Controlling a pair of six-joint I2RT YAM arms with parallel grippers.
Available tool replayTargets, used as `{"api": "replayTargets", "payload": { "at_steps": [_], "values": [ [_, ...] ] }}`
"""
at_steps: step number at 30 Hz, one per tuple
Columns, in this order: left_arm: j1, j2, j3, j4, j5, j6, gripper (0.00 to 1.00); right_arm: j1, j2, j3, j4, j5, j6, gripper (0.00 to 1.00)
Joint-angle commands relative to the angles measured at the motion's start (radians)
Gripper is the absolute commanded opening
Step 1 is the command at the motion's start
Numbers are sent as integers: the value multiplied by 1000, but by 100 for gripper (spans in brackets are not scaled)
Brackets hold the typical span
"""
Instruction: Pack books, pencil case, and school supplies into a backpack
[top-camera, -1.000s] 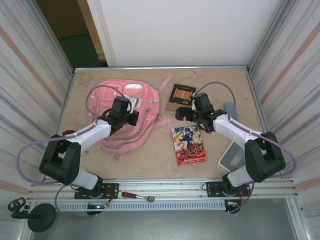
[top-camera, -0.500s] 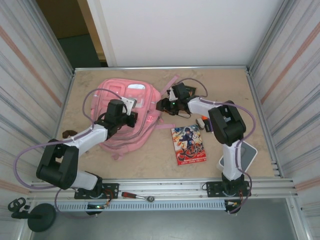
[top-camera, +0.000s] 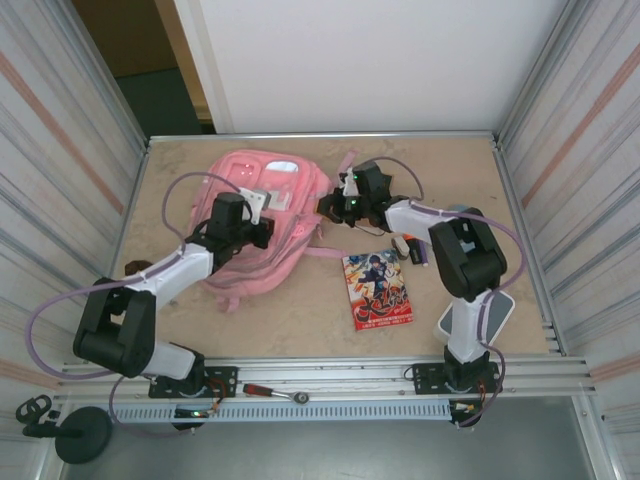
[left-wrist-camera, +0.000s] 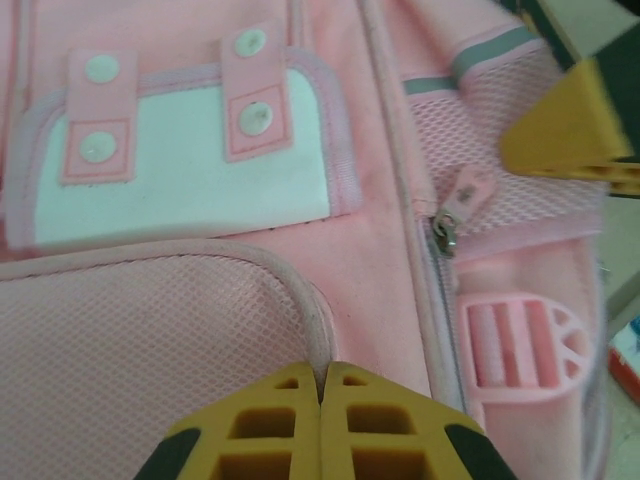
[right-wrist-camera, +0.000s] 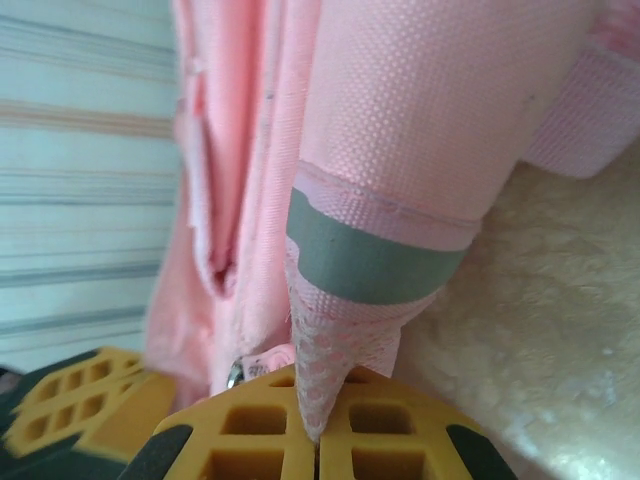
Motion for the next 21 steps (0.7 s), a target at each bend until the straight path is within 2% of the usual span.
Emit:
{"api": "replayTargets", "payload": {
  "at_steps": [1,7,11,14,16,19,21],
  "values": [
    [23,57,129,45,-32,-20,0,15,-167,-40,61,0,42,0],
    [41,199,353,-69,-45,-46,0,63,-309,-155,68,159,77,0],
    [43,288,508,-169,-32,-68,2,138,-362,-204,83,306,94,0],
    [48,308,584,-260,-89,-105,15,193,-365,-208,85,410,106,0],
    [49,263,572,-296,-135,-138,34,216,-350,-215,109,454,136,0],
    [48,111,449,-287,-148,-207,51,237,-328,-236,165,495,191,0],
    [31,-25,320,-241,-143,-246,57,245,-314,-237,192,508,213,0]
  ]
}}
